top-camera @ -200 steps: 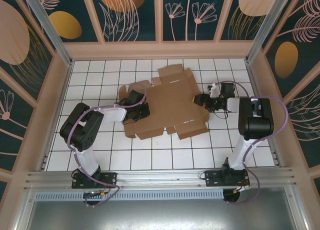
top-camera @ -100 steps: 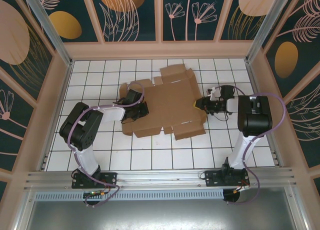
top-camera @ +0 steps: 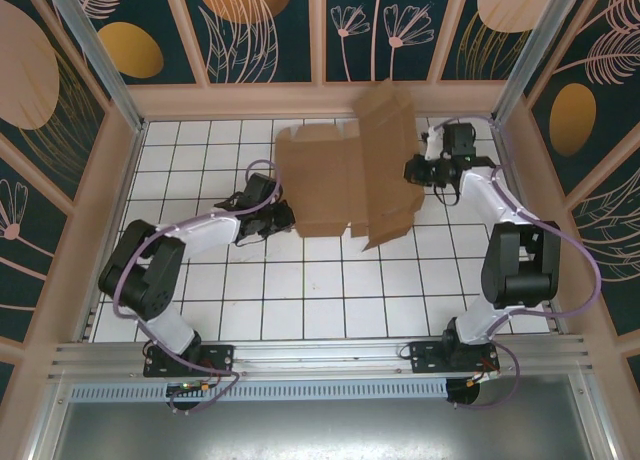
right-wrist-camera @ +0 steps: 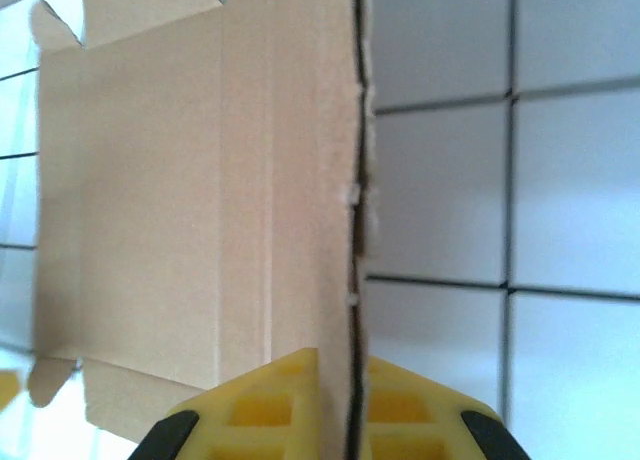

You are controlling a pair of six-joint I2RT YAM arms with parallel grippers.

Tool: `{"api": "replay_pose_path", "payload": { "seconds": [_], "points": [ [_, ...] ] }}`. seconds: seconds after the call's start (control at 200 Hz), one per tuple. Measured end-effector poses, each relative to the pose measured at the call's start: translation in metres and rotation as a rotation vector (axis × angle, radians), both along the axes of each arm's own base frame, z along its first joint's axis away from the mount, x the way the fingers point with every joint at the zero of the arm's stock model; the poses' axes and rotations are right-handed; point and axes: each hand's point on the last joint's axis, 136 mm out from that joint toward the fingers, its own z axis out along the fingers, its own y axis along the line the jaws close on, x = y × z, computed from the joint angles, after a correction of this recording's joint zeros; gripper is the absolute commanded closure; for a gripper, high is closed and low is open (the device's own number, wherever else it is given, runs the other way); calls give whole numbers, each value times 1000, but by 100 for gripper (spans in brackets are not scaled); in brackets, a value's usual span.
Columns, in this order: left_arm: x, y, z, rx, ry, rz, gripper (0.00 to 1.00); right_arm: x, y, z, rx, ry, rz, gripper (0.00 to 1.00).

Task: Fold the paper box

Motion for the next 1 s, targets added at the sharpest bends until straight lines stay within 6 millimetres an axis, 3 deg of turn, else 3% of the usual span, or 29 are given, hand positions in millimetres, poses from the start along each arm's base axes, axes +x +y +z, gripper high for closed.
{"api": "replay_pose_path", "payload": {
  "seconds": [0.105,0.315,0.571,0.836,1.001],
  "points": [
    [2,4,19,-7,-44,13,84,4,8,21,-209,-58,23,93],
    [-2,9,14,9,-15,19,83,-4,52,43,-505,-131,182,90],
    [3,6,12,17,-6,7,83,-17,85,32,-731,-145,359,89],
    [1,-4,-27,-14,90,17,87,-38,117,25,-988,-200,550,93],
    [-12,-1,-47,-39,134,35,89,-49,146,8,-1106,-238,613,93]
  ]
}}
